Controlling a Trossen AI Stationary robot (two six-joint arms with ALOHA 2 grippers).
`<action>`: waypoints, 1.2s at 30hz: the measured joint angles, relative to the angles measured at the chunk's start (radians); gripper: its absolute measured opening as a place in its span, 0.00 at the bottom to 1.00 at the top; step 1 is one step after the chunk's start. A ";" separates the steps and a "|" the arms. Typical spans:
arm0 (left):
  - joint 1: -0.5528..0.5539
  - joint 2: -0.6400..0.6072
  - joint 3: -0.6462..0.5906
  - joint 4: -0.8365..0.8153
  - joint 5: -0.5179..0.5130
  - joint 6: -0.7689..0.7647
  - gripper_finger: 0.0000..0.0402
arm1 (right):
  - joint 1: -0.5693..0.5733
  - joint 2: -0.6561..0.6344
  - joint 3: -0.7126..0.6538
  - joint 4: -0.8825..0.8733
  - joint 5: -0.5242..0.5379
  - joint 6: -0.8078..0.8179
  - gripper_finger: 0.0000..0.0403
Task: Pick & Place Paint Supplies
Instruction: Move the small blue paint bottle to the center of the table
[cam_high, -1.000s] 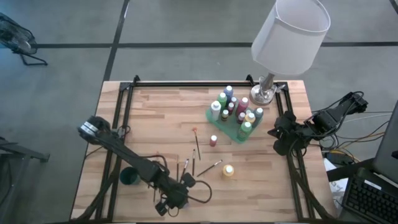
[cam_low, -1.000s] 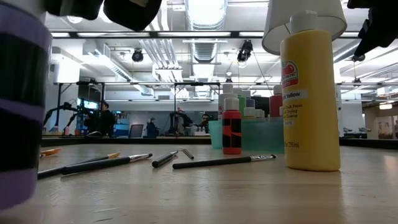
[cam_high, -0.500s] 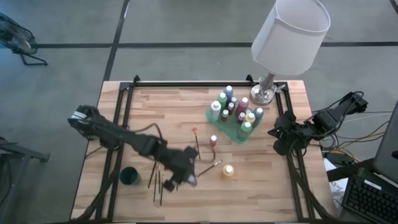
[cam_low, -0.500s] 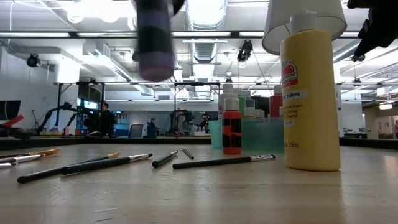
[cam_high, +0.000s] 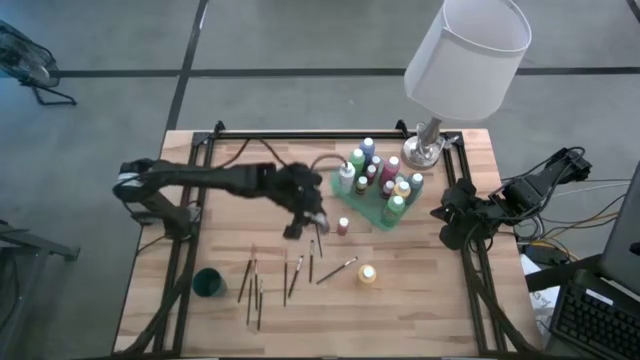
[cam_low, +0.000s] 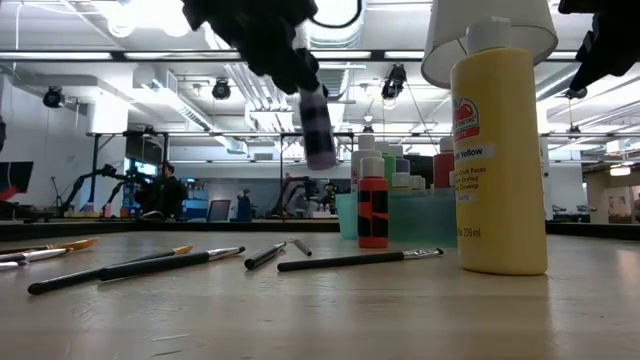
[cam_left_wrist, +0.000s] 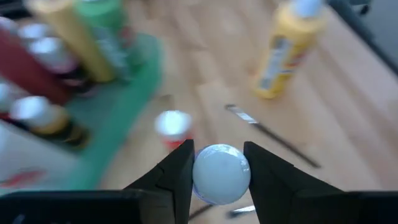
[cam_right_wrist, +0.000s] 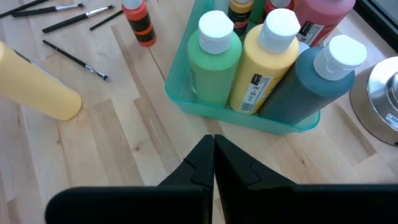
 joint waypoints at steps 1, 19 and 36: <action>0.026 0.004 0.000 0.015 0.001 0.014 0.33 | 0.000 0.000 0.000 0.000 0.000 0.000 0.02; 0.190 0.155 0.000 0.117 0.044 0.067 0.33 | 0.000 0.000 0.000 0.000 0.000 0.000 0.02; 0.164 0.238 0.000 0.117 0.034 0.077 0.33 | 0.000 0.000 0.000 0.000 0.000 0.000 0.02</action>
